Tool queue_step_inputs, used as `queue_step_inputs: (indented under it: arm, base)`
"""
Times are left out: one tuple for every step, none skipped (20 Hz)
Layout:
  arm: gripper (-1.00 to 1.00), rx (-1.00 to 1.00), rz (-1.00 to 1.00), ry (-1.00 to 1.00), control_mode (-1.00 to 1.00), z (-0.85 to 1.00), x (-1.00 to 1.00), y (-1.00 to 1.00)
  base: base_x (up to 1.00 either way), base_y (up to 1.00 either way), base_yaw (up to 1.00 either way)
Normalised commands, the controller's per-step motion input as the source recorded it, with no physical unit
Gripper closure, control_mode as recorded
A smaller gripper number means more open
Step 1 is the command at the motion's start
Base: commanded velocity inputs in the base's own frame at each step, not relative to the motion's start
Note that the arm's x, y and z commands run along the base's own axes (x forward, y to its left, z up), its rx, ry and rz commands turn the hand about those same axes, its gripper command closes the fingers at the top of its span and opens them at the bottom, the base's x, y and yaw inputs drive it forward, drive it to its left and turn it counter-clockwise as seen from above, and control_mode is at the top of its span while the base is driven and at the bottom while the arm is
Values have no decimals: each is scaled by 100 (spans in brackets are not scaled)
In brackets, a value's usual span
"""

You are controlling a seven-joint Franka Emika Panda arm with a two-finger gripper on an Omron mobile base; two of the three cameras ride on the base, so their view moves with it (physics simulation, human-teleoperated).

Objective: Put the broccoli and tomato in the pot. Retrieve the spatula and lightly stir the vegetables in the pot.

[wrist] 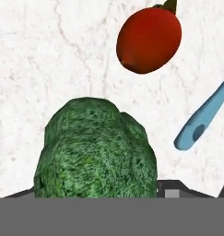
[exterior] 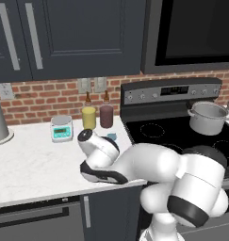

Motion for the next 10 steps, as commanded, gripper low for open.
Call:
queue_step_inputs:
  arm:
    - [100, 21, 4, -13, -100, 70, -54, -34]
    - [100, 19, 0, -13, -100, 74, -63, -40]
    - [100, 19, 0, -10, -100, 89, -69, -56]
    - [100, 19, -1, -4, -100, 89, -63, -74]
    - [100, 20, -6, 0, -100, 93, -59, -84]
    - [100, 21, -11, 0, -100, 93, -54, -89]
    - [100, 21, -15, 0, -100, 95, -49, -95]
    - [100, 23, -20, 0, -100, 99, -46, -100]
    - [100, 23, -22, 2, -100, 97, -44, -100]
    - [100, 24, -23, 7, -100, 94, -36, -100]
  base:
    - [0, 0, 0]
    - [0, 0, 0]
    - [0, 0, 0]
    - [0, 0, 0]
    - [0, 0, 0]
    - [0, 0, 0]
    - [0, 0, 0]
    - [0, 0, 0]
    - [0, 0, 0]
    - [0, 0, 0]
